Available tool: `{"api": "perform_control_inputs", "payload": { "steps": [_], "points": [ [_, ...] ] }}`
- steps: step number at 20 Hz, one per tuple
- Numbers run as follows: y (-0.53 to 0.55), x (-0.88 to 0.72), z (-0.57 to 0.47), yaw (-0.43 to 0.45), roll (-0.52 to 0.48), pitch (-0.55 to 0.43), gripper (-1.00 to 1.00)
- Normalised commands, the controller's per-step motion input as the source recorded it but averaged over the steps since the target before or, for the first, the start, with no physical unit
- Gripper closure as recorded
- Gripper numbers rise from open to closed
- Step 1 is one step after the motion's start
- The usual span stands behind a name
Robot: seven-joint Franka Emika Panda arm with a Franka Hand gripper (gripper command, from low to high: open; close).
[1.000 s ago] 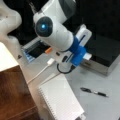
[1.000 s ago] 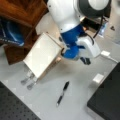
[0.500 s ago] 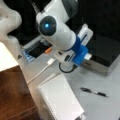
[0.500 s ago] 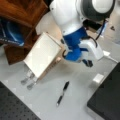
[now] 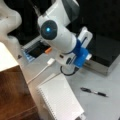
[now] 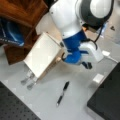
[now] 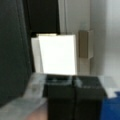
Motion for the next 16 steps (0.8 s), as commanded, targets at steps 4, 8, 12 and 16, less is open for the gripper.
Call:
{"api": "perform_control_inputs", "payload": {
  "steps": [4, 8, 12, 16],
  "points": [
    [-0.04, 0.05, 0.0, -0.032, 0.143, -0.014, 1.0],
    [-0.02, 0.02, 0.01, -0.027, 0.126, 0.017, 1.0],
    [0.01, -0.04, 0.02, -0.034, 0.069, 0.062, 1.0],
    [0.05, -0.15, 0.03, -0.032, -0.005, 0.093, -1.0]
  ]
}}
